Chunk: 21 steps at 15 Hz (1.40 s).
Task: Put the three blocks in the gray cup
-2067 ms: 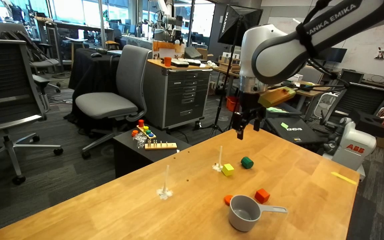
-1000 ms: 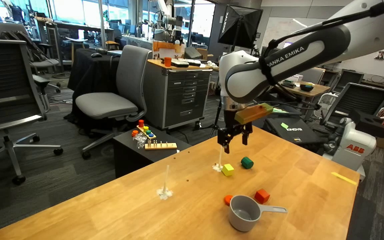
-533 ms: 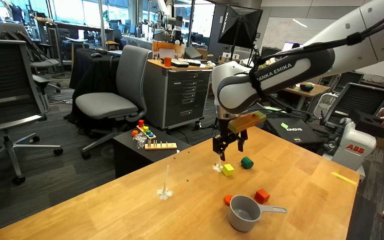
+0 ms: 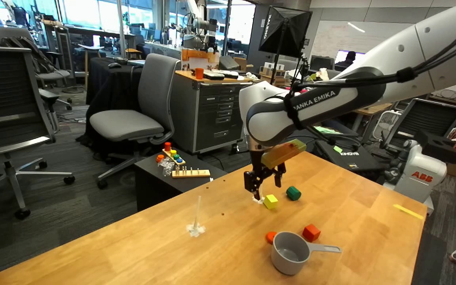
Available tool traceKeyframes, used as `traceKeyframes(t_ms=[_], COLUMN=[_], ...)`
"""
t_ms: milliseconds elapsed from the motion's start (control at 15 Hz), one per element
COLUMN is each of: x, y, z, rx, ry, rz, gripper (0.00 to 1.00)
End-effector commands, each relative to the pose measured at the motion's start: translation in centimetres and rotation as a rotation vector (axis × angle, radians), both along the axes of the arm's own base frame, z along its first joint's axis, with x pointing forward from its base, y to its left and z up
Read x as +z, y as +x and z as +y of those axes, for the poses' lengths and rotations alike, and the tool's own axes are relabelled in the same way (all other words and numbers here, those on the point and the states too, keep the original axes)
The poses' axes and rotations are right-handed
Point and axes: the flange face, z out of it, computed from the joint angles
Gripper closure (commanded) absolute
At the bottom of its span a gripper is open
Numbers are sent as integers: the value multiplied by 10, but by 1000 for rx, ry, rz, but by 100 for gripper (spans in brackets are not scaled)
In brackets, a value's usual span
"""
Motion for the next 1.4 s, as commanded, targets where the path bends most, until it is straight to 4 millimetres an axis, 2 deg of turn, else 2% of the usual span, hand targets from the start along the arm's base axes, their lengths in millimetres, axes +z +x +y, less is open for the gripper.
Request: traceKeyframes(t_ms=[0, 467, 1067, 1133, 1200, 1333], x=[-4, -18, -25, -25, -25, -19], y=[8, 7, 5, 4, 3, -2], z=[-7, -27, -35, -35, -35, -33], rx=[-20, -57, -96, -96, -102, -104], ry=[-39, -68, -63, -54, -36, 60], rz=[9, 56, 111, 118, 137, 200], gripper=[0, 0, 0, 25, 28, 44])
